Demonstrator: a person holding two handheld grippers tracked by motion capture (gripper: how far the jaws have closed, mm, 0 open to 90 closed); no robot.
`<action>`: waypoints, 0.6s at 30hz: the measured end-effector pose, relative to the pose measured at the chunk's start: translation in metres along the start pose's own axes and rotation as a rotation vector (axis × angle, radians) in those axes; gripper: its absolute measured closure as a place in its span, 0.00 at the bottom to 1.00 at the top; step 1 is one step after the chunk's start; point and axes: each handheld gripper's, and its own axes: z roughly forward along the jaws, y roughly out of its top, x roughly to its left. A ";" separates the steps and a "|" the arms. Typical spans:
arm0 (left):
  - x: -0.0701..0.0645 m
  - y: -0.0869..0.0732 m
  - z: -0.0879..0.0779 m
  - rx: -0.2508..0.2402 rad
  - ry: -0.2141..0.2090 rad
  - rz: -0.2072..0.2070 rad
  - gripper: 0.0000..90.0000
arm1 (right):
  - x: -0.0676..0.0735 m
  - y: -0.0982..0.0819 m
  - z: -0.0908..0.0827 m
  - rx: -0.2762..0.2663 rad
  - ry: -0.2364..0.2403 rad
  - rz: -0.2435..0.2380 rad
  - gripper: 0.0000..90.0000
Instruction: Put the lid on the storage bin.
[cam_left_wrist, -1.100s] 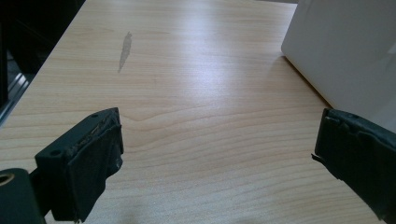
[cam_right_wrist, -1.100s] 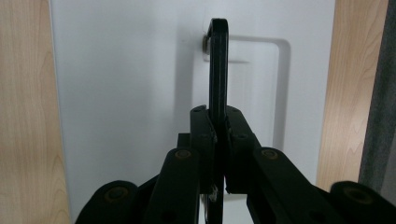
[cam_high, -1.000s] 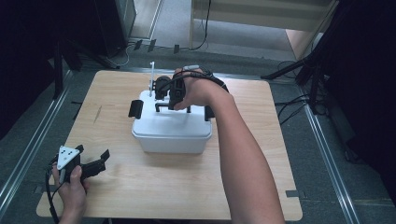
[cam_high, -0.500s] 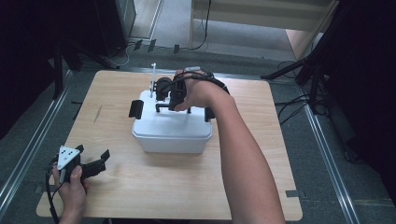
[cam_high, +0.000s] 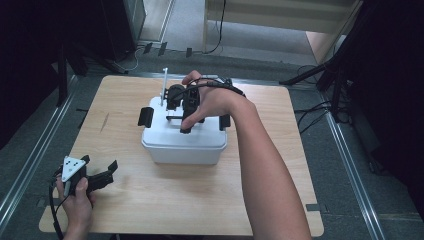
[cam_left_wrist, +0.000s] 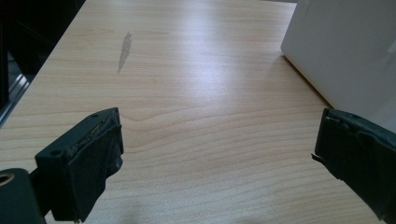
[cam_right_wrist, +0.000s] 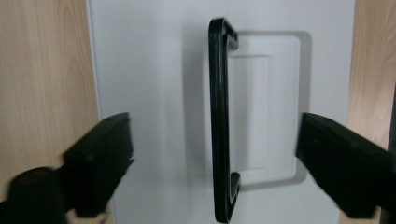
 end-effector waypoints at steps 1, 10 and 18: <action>0.000 0.000 0.000 0.001 0.000 0.001 0.02 | 0.001 -0.001 0.000 0.004 0.013 0.004 0.00; 0.000 0.000 0.000 0.002 0.002 0.004 0.02 | 0.001 -0.013 0.000 -0.016 0.026 0.026 0.00; -0.001 0.000 0.000 0.004 0.004 0.010 0.02 | 0.002 -0.029 -0.004 -0.008 0.020 0.037 0.00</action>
